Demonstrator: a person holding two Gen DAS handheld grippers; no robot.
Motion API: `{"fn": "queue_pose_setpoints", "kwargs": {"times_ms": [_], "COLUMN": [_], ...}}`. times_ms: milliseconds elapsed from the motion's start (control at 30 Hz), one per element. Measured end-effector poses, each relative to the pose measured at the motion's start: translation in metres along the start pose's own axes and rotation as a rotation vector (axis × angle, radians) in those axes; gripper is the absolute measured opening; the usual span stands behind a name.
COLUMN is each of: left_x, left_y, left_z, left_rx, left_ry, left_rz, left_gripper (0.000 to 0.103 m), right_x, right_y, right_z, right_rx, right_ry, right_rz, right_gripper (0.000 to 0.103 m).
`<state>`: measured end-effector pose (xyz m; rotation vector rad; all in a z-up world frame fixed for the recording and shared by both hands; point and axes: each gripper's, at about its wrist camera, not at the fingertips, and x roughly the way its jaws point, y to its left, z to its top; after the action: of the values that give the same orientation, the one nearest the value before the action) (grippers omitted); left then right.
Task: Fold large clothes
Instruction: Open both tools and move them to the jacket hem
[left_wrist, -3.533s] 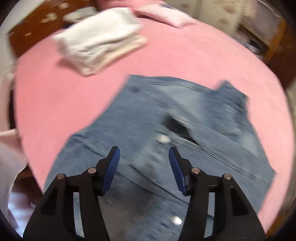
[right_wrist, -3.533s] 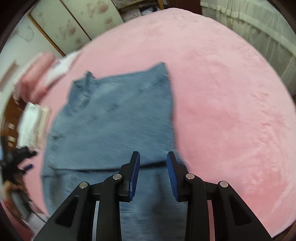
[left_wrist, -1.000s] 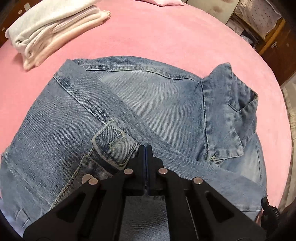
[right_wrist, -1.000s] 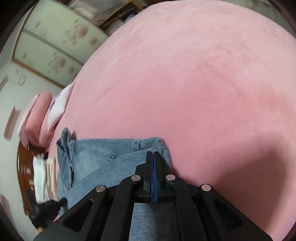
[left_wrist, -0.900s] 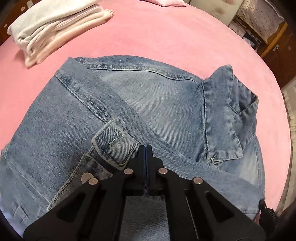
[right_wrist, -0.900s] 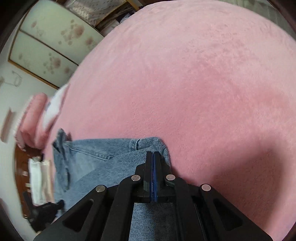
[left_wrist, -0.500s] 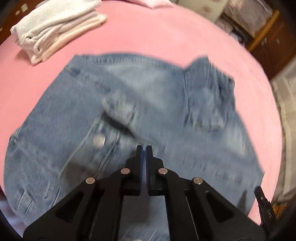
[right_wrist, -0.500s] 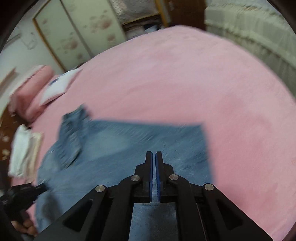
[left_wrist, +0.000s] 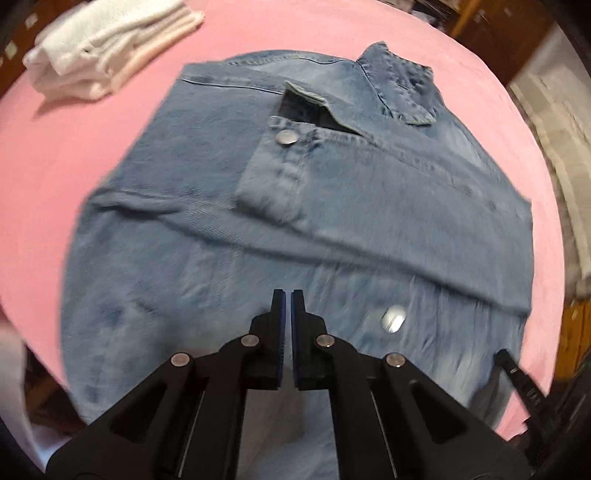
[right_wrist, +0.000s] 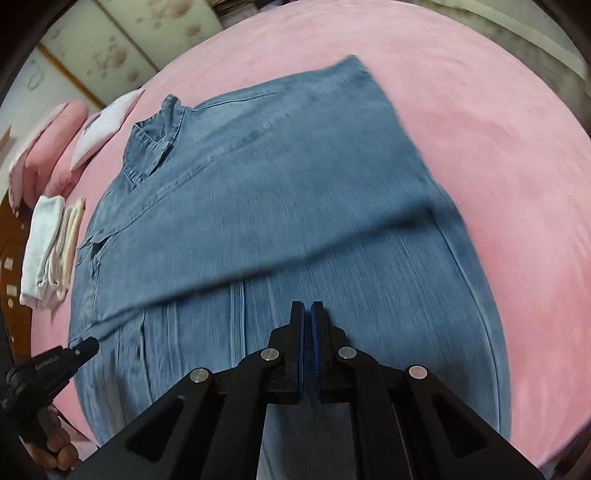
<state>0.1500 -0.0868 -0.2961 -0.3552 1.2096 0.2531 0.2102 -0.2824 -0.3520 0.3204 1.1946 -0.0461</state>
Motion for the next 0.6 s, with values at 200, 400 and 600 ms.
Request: {"fn": "queue_pose_setpoints", "kwargs": {"times_ms": [200,400,600], "left_x": [-0.043,-0.066,-0.067], "left_y": [0.049,0.088,0.120], "left_z": [-0.034,-0.076,-0.117], "left_rx": [0.020,0.038,0.039], "left_ry": [0.026,0.028,0.072], "left_rz": [-0.023,0.002,0.032], "left_gripper": [0.001,0.031,0.035], "right_x": [-0.060,-0.135,-0.152], "right_y": [-0.003,-0.034,-0.035], "right_z": [-0.075,-0.146,-0.202], "right_rx": [0.027,0.065,0.056], "right_ry": [-0.029,-0.029,0.004], "right_rz": [-0.044,-0.045,-0.030], "right_gripper": [0.004,0.008,0.027]}}
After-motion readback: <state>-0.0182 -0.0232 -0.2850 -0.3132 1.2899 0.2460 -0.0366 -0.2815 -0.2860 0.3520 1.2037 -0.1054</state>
